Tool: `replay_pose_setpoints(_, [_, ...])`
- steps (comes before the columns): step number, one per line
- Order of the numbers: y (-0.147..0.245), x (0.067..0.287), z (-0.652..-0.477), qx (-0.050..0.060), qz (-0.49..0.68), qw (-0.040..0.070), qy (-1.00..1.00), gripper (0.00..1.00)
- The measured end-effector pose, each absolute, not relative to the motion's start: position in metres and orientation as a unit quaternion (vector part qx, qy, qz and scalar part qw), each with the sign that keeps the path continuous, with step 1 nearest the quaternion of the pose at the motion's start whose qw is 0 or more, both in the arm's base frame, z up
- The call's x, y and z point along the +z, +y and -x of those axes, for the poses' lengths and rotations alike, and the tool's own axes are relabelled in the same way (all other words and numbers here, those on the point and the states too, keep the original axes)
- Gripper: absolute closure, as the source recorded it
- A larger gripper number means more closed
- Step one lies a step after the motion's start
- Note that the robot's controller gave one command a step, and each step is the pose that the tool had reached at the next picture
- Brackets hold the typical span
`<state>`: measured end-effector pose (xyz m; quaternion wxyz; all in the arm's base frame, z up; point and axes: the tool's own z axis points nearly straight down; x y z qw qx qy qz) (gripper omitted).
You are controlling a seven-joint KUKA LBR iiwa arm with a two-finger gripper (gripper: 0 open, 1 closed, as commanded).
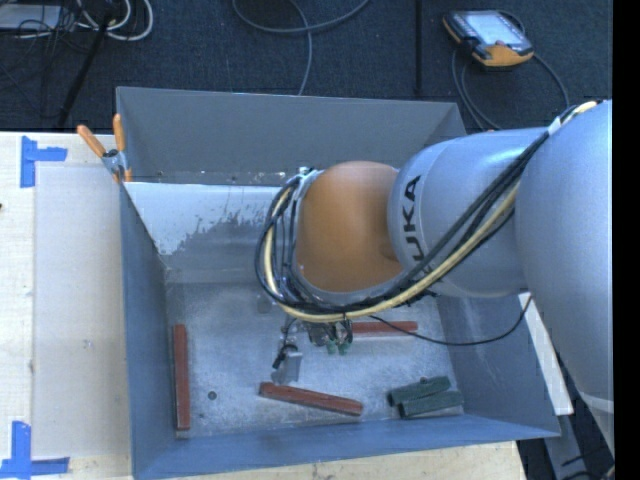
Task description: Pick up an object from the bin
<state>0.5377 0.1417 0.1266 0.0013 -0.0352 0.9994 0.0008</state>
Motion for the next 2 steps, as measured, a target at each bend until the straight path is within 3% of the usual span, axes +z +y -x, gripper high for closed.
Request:
replay_pose_setpoints(1, [0.116, 0.115, -0.52, -0.002, 0.061, -0.004, 0.998, 0.0])
replay_pose_setpoints(2, [0.104, 0.108, -0.506, 0.0, 0.018, -0.001, 1.0, 0.0])
